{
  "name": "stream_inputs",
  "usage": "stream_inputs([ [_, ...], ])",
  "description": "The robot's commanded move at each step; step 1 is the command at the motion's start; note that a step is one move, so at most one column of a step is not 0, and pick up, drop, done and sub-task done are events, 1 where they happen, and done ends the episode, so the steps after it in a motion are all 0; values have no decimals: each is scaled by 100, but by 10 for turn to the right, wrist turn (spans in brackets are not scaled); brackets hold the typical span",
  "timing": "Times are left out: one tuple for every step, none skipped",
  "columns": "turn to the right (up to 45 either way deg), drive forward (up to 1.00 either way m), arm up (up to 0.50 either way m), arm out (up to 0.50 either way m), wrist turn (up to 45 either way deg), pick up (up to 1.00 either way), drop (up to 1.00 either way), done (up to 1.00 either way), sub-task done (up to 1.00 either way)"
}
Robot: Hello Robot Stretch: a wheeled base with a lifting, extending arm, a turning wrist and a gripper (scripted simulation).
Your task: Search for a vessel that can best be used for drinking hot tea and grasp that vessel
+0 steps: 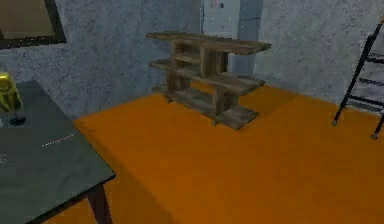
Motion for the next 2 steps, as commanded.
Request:
stream_inputs([
  [0,95,0,0,0,0,0,0,0],
  [-420,0,0,0,0,0,0,0,0],
])
